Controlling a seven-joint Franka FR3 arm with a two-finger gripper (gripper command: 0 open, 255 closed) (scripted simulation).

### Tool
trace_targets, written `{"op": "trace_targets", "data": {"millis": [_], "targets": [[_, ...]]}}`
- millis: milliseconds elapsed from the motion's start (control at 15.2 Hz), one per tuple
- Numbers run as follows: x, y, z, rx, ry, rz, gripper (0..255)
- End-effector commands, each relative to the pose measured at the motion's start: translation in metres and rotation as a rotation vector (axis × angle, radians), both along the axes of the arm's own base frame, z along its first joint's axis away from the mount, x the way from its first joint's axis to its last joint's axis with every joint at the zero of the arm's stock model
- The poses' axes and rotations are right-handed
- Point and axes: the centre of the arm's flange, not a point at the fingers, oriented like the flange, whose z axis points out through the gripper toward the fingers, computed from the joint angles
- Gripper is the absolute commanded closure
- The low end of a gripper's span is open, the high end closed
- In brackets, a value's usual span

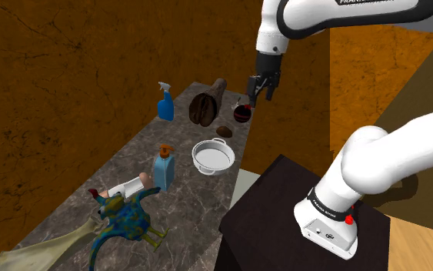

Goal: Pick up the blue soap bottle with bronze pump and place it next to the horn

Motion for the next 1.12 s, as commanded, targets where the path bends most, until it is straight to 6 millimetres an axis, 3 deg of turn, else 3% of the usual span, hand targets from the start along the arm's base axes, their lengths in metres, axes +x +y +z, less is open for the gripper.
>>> {"op": "trace_targets", "data": {"millis": [0,1056], "targets": [[0.015,0.015,-0.013,0.005,0.001,0.004,0],[0.141,0.143,-0.122,0.038,0.017,0.036,0]]}}
